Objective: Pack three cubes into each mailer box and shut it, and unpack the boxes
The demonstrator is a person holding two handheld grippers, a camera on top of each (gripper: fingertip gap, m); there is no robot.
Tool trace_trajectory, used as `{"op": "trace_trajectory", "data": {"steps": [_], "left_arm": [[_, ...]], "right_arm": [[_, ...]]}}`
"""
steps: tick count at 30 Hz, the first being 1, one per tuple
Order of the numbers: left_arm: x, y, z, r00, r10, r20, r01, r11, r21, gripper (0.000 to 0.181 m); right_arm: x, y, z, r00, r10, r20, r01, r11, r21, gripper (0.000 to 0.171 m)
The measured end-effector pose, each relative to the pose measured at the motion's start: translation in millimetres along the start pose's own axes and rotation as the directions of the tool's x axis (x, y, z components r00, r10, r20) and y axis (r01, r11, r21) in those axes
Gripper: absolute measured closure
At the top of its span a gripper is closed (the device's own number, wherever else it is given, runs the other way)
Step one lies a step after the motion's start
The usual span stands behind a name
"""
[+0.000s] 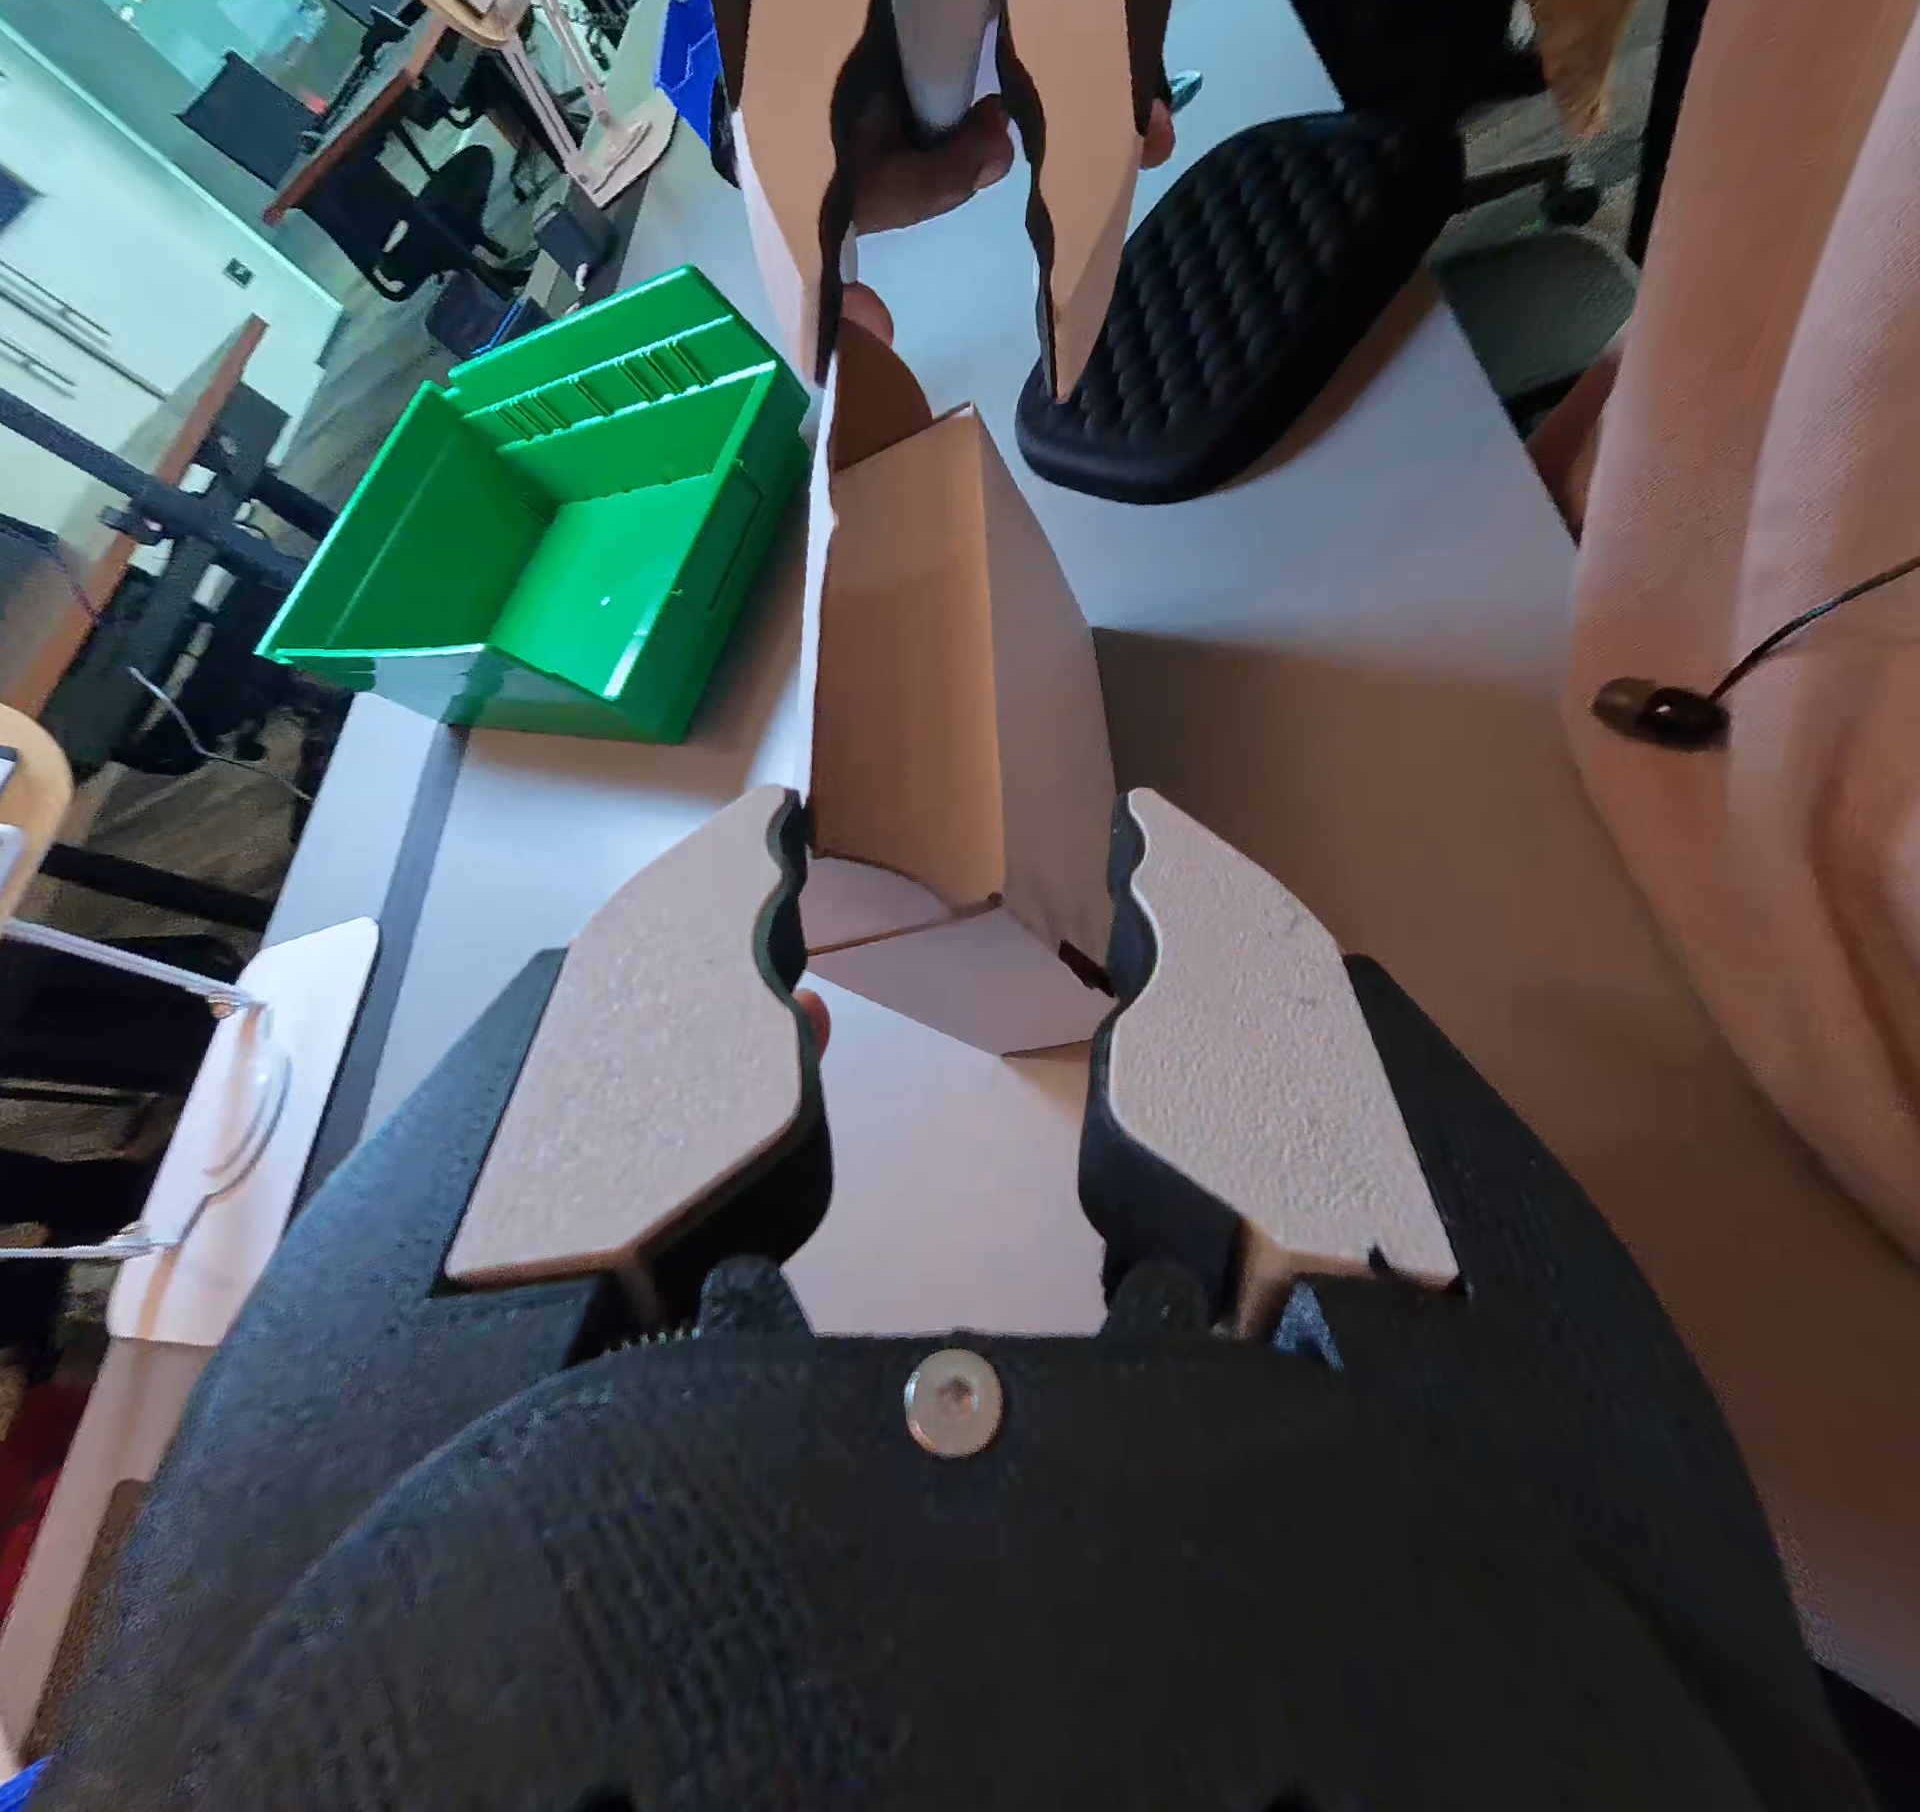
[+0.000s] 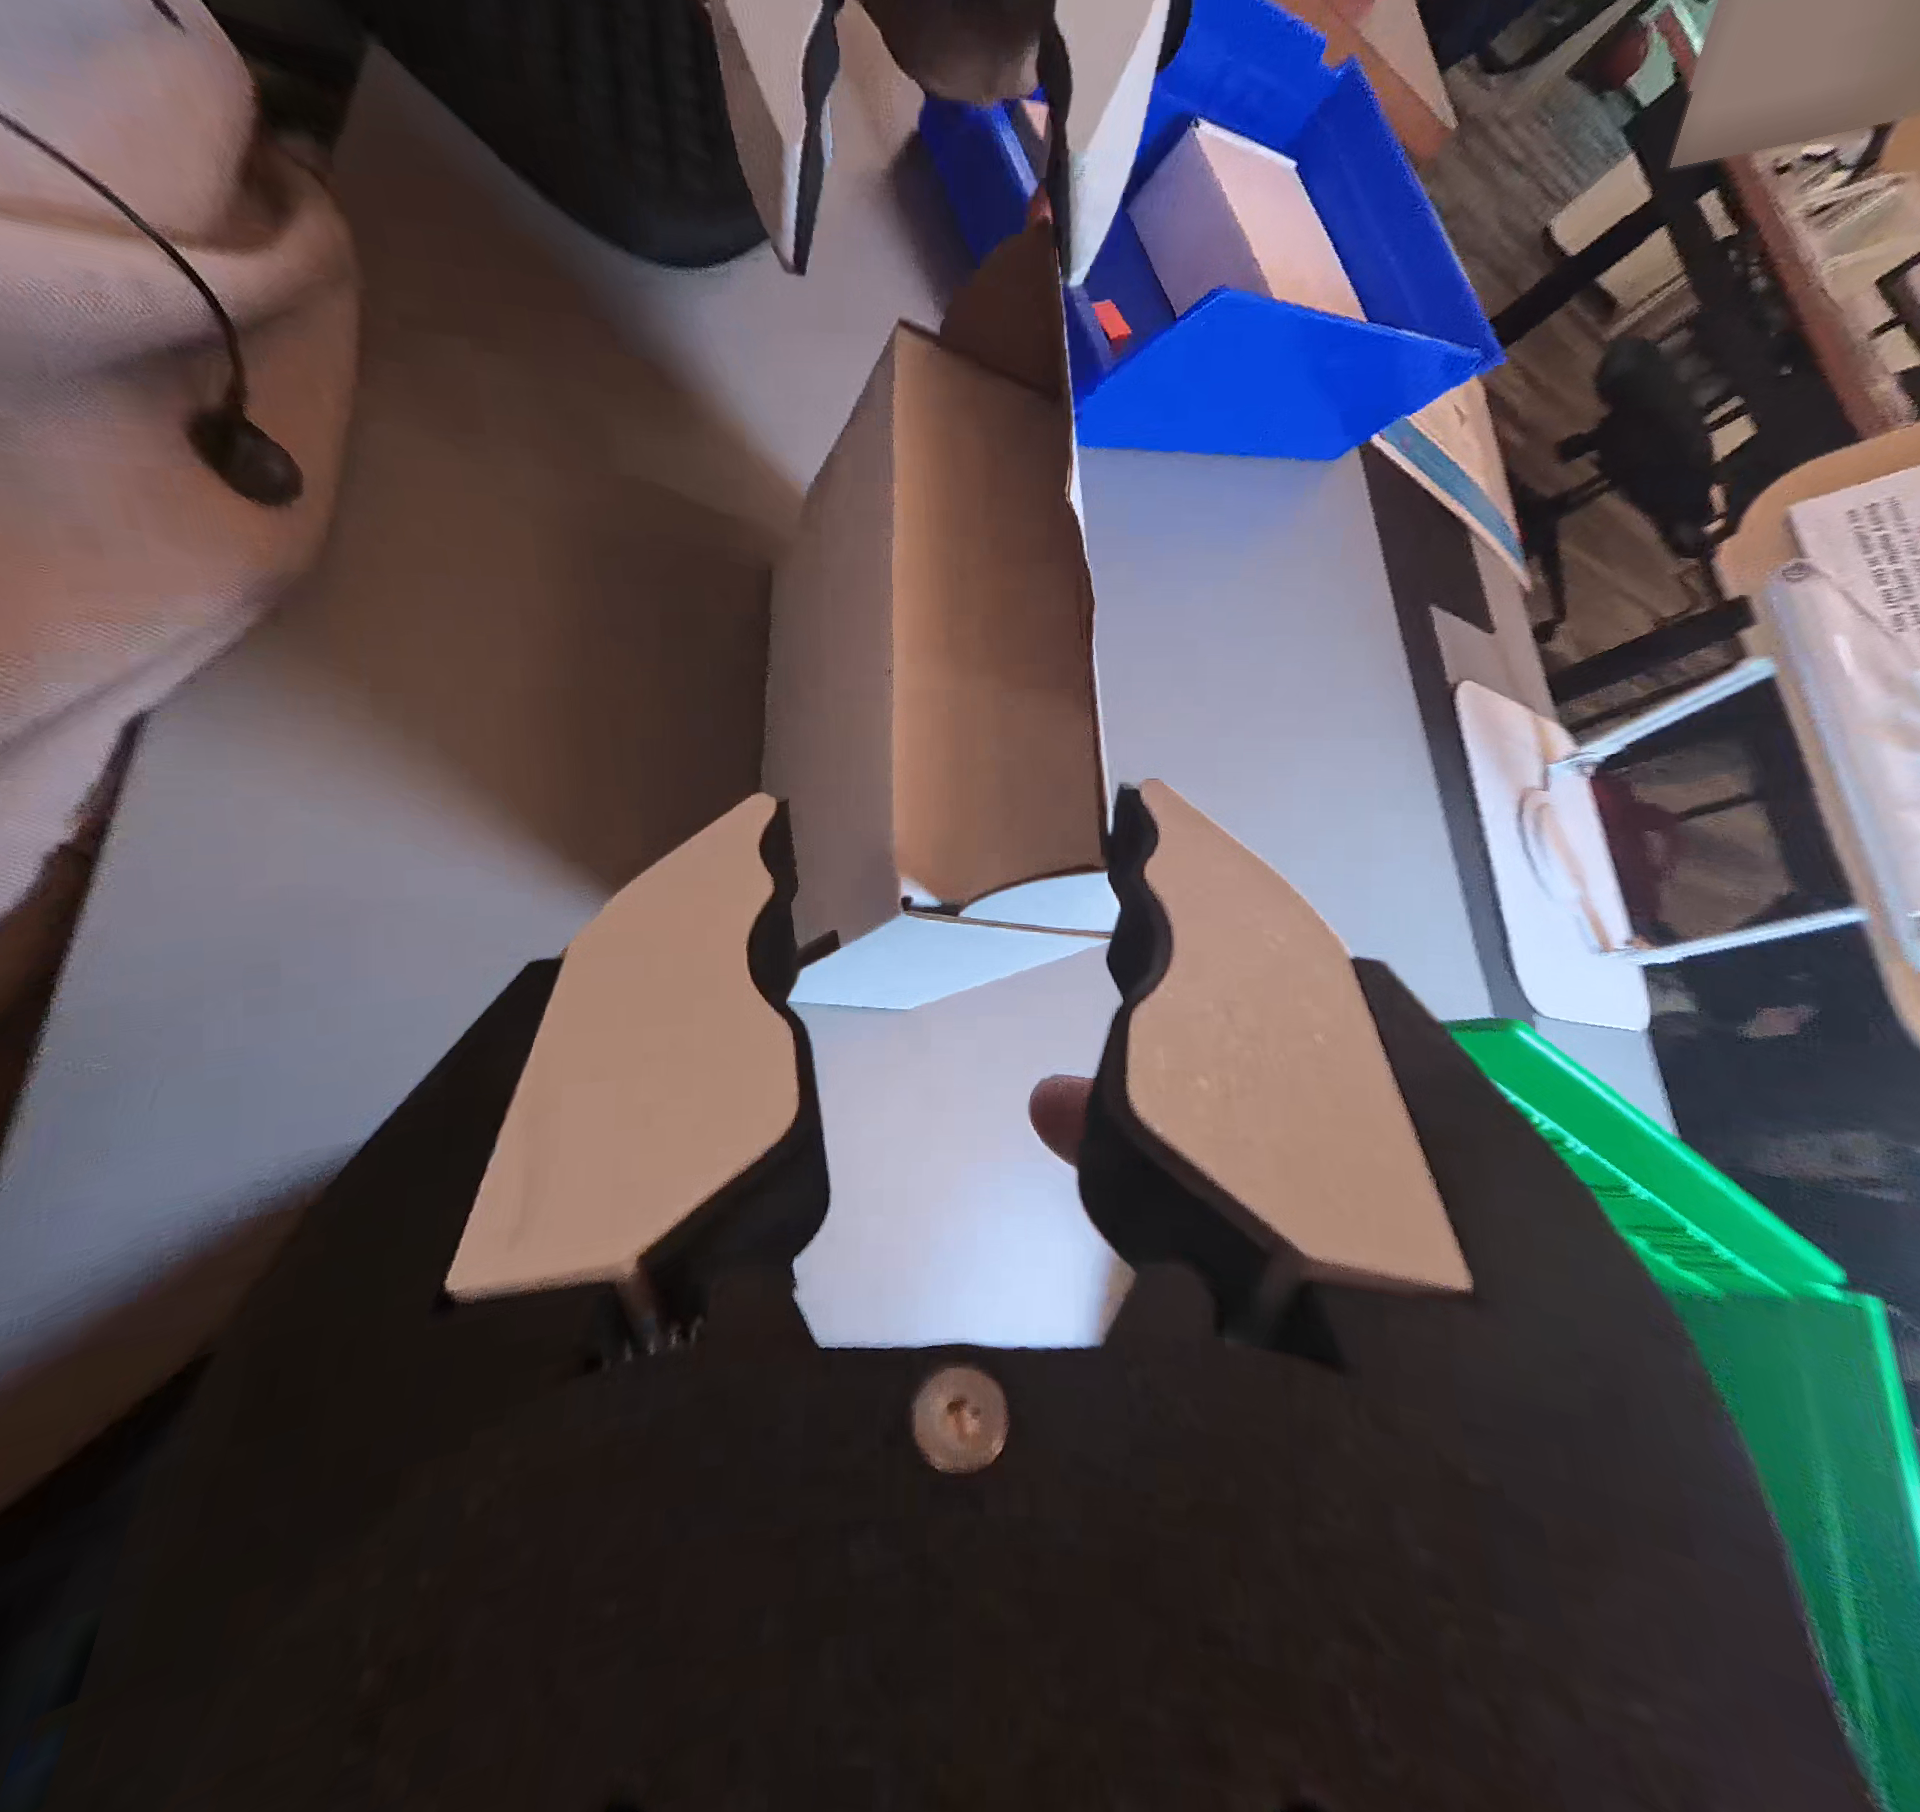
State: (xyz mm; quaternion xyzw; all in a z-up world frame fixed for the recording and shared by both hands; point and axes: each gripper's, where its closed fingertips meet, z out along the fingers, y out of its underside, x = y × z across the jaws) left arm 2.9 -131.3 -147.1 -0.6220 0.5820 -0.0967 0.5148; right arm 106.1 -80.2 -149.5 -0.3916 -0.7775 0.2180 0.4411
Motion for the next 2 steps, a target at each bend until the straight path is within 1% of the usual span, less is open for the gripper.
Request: {"op": "trace_trajectory", "data": {"steps": [2], "left_arm": [[4.8,2.9,2.7,0.999,0.045,0.018,-0.045,0.999,-0.018,0.130]], "right_arm": [[-5.8,3.7,4.7,0.999,-0.038,-0.025,0.037,0.999,-0.016,0.116]]}}
